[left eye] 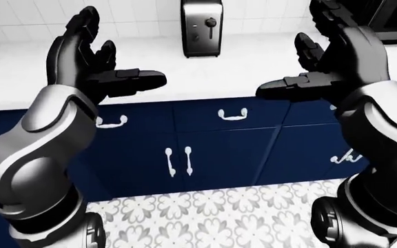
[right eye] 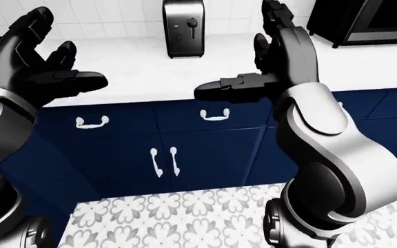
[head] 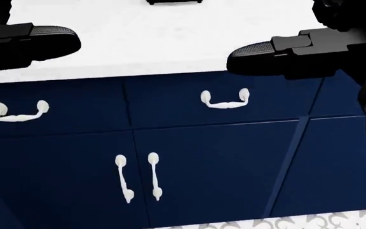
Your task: Push down the lever of the toaster to turn it on.
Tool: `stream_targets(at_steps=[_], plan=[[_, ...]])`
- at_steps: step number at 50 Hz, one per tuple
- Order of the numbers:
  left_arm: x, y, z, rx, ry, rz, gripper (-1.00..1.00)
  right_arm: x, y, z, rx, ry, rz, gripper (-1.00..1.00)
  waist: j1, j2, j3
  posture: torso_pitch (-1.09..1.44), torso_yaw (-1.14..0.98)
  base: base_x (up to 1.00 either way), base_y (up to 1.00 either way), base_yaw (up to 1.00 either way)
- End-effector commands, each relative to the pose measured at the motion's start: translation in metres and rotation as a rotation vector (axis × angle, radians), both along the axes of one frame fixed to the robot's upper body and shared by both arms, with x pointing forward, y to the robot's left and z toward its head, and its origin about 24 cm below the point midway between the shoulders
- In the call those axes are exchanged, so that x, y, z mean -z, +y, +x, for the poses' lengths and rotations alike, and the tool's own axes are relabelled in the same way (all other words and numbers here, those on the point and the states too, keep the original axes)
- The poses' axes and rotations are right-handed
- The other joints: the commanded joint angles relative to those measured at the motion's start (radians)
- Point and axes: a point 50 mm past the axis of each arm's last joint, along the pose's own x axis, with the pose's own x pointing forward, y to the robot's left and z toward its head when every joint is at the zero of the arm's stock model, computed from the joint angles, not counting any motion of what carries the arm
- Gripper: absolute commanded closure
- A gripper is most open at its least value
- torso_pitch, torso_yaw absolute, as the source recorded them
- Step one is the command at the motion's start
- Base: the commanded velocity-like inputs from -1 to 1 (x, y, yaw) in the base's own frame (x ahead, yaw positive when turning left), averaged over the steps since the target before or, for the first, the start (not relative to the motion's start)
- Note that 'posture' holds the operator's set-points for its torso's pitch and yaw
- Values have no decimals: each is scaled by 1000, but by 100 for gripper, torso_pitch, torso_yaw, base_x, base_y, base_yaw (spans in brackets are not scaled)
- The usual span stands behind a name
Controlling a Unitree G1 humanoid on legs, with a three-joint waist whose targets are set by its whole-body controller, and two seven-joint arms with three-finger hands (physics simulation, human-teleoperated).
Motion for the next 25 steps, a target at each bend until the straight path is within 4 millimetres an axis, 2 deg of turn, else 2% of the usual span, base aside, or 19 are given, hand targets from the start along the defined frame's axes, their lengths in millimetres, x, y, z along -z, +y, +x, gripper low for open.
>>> stream_targets(at_steps=[1,3,4,5,6,7,8,9,11,15,17,18,19,20,21,22,25], plan=[[-11,-1,-4,10,-66,-5,-100,-8,-2,-3,14,-57,7,-100,-1,4,-10,0,0,32,0,0],[-12,-1,-4,10,-67,-4,-100,-9,-2,-3,13,-58,8,-100,6,-25,-14,0,0,32,0,0],[-12,-2,-4,10,-67,-5,-100,-9,-2,-3,13,-59,8,-100,9,-46,-19,0,0,32,0,0],[-11,-2,-4,10,-66,-5,-100,-9,-2,-3,13,-59,8,-100,10,-79,-31,0,0,33,0,0],[-11,-2,-4,11,-65,-5,-100,-9,-2,-3,14,-58,8,-100,4,-62,-29,0,0,34,0,0],[-12,-2,-4,12,-66,-5,-100,-10,-2,-3,12,-59,8,-100,2,-66,-13,0,0,33,0,0],[-12,-2,-4,12,-67,-5,-100,-10,-2,-3,13,-60,8,-100,3,-73,-7,0,0,31,0,0],[-12,-2,-4,11,-66,-5,-100,-9,-2,-3,13,-59,8,-100,-6,-67,-15,0,0,33,0,0],[-13,-2,-5,11,-68,-5,-100,-10,-2,-3,13,-60,8,-100,-9,-54,-18,0,0,32,0,0],[-13,-1,-5,9,-68,-6,-100,-9,-2,-3,14,-56,7,-100,-18,-22,-1,0,0,30,0,0],[-12,-1,-4,8,-67,-6,-100,-8,-2,-3,15,-55,7,-100,-23,6,-13,0,0,23,0,0],[-13,-1,-5,8,-68,-6,-100,-8,-2,-3,15,-56,7,-100,-25,28,-21,0,0,19,0,0],[-13,-1,-5,9,-69,-7,-100,-9,-2,-3,15,-56,7,-100,-25,60,-36,0,0,16,0,0],[-13,-1,-5,7,-68,-7,-100,-9,-2,-3,15,-55,7,-100,-21,44,-41,0,0,13,0,0],[-13,-1,-5,7,-69,-7,-100,-8,-2,-3,16,-54,6,-100,-18,55,-26,0,0,12,0,0],[-13,-1,-5,7,-69,-7,-100,-9,-2,-3,15,-55,7,-100,-21,64,-22,0,0,9,0,0],[-12,-1,-4,7,-68,-8,-100,-8,-2,-3,19,-54,9,-100,-13,41,-40,0,0,7,0,0]])
